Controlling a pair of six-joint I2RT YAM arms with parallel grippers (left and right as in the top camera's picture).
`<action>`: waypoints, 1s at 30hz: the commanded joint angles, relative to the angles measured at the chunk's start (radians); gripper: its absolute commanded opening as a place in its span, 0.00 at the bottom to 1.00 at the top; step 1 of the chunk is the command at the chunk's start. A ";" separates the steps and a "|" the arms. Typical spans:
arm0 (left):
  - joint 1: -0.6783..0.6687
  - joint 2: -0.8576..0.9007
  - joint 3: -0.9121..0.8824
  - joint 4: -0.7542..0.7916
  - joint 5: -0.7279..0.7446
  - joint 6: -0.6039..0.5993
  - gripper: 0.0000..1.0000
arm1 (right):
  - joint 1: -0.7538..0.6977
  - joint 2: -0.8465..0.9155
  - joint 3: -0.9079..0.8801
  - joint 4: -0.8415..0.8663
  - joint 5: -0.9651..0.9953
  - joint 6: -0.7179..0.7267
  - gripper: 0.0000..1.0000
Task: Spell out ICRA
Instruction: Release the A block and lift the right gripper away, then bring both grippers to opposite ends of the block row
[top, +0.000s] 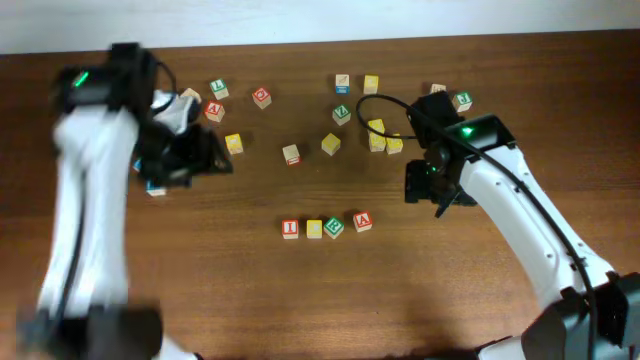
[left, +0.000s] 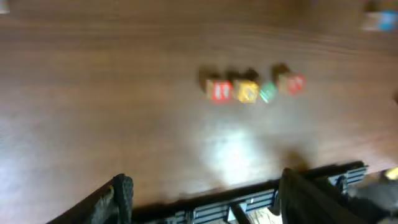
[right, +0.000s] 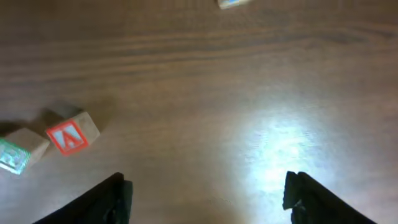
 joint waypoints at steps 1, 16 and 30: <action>-0.003 -0.273 -0.215 0.076 -0.038 -0.074 0.80 | -0.004 0.011 -0.003 0.032 -0.062 -0.031 0.47; -0.156 -0.070 -0.773 0.752 -0.110 -0.201 0.00 | -0.002 0.235 -0.004 0.084 -0.284 -0.051 0.04; -0.309 0.103 -0.773 0.842 -0.124 -0.280 0.00 | -0.002 0.286 -0.190 0.357 -0.388 -0.048 0.04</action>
